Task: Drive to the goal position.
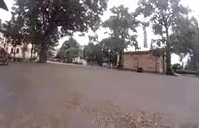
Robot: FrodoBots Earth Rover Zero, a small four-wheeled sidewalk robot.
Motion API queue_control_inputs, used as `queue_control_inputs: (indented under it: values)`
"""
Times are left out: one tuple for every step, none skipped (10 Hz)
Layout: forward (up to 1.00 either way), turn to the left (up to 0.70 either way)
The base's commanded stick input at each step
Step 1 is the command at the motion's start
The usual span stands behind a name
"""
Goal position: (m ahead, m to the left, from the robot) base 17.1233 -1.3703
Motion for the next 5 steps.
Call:
queue_control_inputs:
  values:
    - [0.6,0.0]
    - [0.6,0.0]
    - [0.6,0.0]
    - [0.6,0.0]
    - [0.6,0.0]
